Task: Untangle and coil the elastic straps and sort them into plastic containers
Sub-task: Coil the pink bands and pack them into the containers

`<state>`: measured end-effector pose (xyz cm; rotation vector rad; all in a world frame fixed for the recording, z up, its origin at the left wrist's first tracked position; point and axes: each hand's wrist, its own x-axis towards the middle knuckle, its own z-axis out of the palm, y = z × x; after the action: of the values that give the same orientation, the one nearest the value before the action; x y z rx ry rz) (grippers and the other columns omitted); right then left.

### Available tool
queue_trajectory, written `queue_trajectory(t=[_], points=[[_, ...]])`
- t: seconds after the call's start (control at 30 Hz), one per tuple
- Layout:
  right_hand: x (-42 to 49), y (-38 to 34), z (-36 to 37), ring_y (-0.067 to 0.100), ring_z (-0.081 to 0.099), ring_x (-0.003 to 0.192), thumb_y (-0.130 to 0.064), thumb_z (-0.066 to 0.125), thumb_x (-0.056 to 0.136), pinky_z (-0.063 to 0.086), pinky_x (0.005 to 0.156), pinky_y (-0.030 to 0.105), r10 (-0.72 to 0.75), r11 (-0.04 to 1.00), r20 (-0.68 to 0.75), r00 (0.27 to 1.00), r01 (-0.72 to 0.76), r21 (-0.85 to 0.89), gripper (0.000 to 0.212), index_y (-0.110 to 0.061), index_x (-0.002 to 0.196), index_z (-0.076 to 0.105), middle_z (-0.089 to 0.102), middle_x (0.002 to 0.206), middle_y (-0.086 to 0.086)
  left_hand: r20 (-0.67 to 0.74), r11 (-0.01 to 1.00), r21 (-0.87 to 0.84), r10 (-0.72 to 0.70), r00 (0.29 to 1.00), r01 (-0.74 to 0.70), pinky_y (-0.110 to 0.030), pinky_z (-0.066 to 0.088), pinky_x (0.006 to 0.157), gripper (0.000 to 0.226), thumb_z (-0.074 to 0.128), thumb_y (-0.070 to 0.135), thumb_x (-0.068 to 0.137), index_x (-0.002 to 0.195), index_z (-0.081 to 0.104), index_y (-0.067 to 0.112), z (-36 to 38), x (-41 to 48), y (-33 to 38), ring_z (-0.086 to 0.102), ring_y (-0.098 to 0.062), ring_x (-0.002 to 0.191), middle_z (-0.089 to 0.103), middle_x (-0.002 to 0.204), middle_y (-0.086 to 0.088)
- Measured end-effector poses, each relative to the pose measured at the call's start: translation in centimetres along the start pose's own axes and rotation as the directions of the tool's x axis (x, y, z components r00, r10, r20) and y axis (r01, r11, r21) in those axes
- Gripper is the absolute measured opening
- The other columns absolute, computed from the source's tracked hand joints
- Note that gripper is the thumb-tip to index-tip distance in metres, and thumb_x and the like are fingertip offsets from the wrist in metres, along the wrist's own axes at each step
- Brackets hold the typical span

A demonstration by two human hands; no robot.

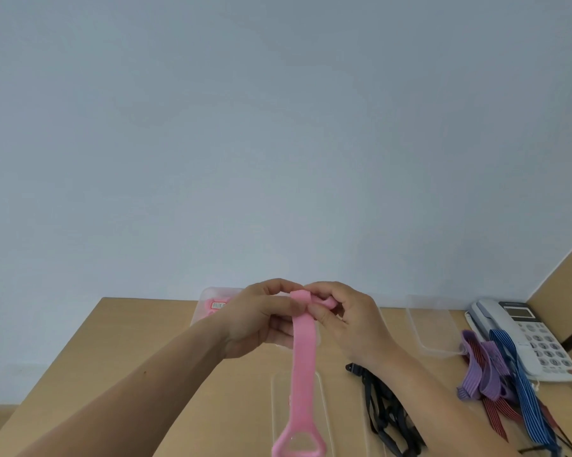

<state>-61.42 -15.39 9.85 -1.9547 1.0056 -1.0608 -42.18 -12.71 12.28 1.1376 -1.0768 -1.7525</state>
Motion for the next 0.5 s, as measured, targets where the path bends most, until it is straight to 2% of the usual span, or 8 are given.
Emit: queue_trajectory(t=[0.1, 0.23, 0.3, 0.37, 0.5], points=[[-0.04, 0.00, 0.04, 0.005, 0.065, 0.089, -0.007, 0.070, 0.088, 0.053, 0.067, 0.013, -0.017, 0.998, -0.001, 1.000, 0.017, 0.055, 0.026, -0.025, 0.108, 0.070, 0.069, 0.098, -0.004, 0.030, 1.000, -0.017, 0.025, 0.999, -0.025, -0.056, 0.049, 0.100, 0.026, 0.060, 0.017, 0.093, 0.115, 0.071, 0.007, 0.19, 0.11, 0.01, 0.060, -0.049, 0.114, 0.065, 0.120, -0.028], [0.01, 0.46, 0.15, 0.008, 0.066, 0.090, -0.001, 0.071, 0.085, 0.052, 0.075, 0.016, 0.017, 0.995, 0.026, 1.000, -0.019, 0.093, 0.029, -0.024, 0.103, 0.070, 0.071, 0.096, -0.010, -0.061, 0.998, -0.047, 0.028, 0.998, -0.031, -0.061, 0.048, 0.099, 0.030, 0.064, 0.011, 0.091, 0.118, 0.066, -0.001, 0.31, 0.33, -0.51, 0.060, -0.052, 0.112, 0.064, 0.120, -0.032], [0.08, 0.57, 0.02, 0.013, 0.067, 0.090, 0.000, 0.071, 0.082, 0.055, 0.078, 0.024, 0.072, 0.971, 0.074, 0.995, -0.087, 0.224, 0.028, -0.022, 0.099, 0.070, 0.071, 0.096, -0.005, -0.100, 0.998, -0.040, 0.045, 0.994, -0.049, -0.062, 0.049, 0.096, 0.028, 0.071, 0.008, 0.086, 0.112, 0.067, -0.003, 0.41, 0.24, -0.60, 0.060, -0.055, 0.109, 0.064, 0.115, -0.035], [0.12, 0.65, -0.28, 0.015, 0.066, 0.086, -0.007, 0.072, 0.078, 0.056, 0.077, 0.028, 0.122, 0.930, 0.123, 0.985, -0.157, 0.334, 0.025, -0.022, 0.097, 0.069, 0.071, 0.094, -0.001, -0.118, 0.998, 0.010, 0.068, 0.991, -0.068, -0.060, 0.052, 0.093, 0.027, 0.077, 0.008, 0.082, 0.105, 0.069, -0.001, 0.47, 0.14, -0.62, 0.062, -0.054, 0.105, 0.066, 0.109, -0.035], [0.39, 0.75, -0.63, 0.016, 0.065, 0.076, -0.023, 0.073, 0.080, 0.052, 0.070, 0.024, 0.227, 0.865, 0.139, 0.964, -0.266, 0.427, 0.029, -0.015, 0.107, 0.066, 0.071, 0.088, 0.001, -0.151, 0.981, 0.133, 0.162, 0.975, -0.142, -0.053, 0.058, 0.085, 0.018, 0.074, -0.004, 0.082, 0.098, 0.071, 0.003, 0.35, 0.33, -0.65, 0.070, -0.042, 0.092, 0.070, 0.101, -0.030]])
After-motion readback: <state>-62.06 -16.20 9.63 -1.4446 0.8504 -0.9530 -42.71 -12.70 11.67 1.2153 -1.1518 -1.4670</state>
